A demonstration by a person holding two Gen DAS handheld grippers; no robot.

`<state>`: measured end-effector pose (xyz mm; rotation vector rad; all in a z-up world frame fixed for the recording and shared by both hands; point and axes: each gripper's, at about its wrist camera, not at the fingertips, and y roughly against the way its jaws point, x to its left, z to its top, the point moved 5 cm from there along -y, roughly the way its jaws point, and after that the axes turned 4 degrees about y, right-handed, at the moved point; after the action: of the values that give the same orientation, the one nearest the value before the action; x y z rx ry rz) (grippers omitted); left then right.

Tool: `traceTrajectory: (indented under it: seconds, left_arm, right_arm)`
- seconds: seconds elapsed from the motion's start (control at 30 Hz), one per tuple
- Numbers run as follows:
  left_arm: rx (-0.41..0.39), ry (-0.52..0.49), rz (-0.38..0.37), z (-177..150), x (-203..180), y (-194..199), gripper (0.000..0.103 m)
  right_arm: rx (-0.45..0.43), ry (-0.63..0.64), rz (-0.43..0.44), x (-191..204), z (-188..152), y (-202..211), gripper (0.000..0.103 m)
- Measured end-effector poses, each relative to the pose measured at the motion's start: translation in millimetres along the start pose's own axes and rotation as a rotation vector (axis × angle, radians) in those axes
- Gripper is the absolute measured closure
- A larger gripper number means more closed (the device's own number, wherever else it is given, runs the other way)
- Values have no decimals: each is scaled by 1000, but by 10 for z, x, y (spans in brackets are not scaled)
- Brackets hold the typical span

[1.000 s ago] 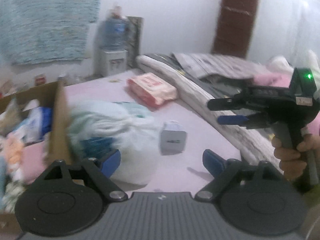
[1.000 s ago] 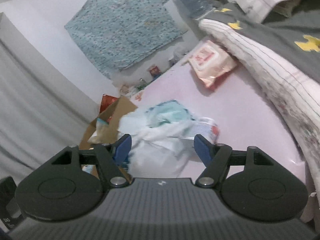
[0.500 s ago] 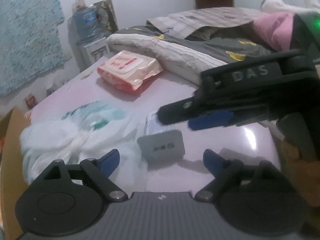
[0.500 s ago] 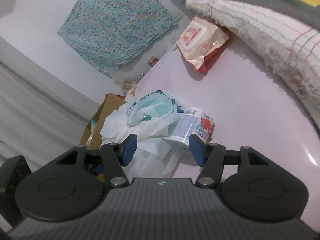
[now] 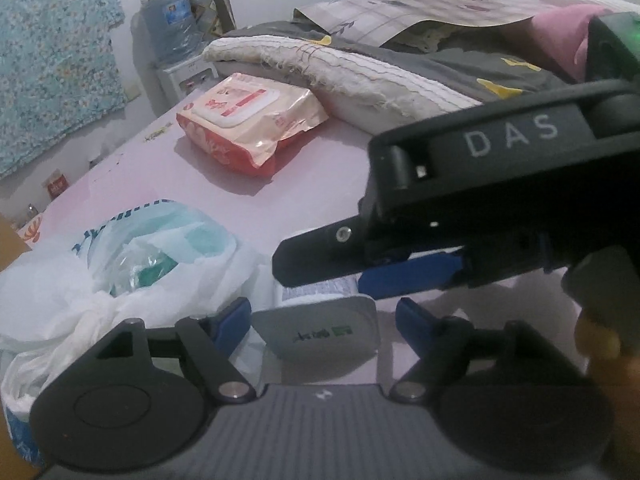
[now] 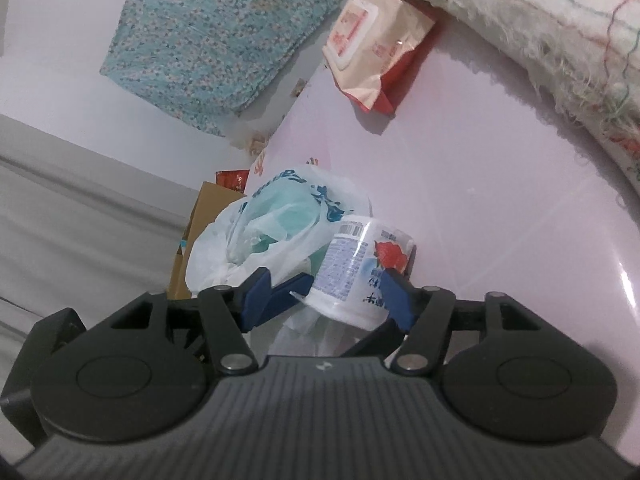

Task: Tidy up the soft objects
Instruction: 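Close the right tool on the white yogurt cup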

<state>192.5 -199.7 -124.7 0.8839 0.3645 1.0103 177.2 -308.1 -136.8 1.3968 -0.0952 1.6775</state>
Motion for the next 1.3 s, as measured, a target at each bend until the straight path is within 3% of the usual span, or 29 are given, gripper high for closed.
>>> traceTrajectory:
  seconds: [0.13, 0.53, 0.77, 1.03, 1.2, 1.3]
  left_arm:
    - [3, -16, 1, 21, -17, -54, 22]
    - [3, 13, -28, 36, 67, -46, 37]
    - [44, 110, -83, 2, 112, 66, 41]
    - [72, 156, -129, -119, 99, 264, 41]
    - [95, 198, -210, -234, 59, 437, 41]
    - [94, 218, -233, -283, 33, 503, 42]
  right_arm:
    - [10, -18, 14, -53, 48, -69, 35]
    - [41, -47, 103, -54, 170, -114, 27]
    - [46, -63, 161, 15, 96, -3, 27]
    - [41, -76, 184, 90, -104, 172, 27]
    - [72, -105, 245, 190, -256, 262, 27]
    - [64, -95, 228, 230, -283, 338, 27]
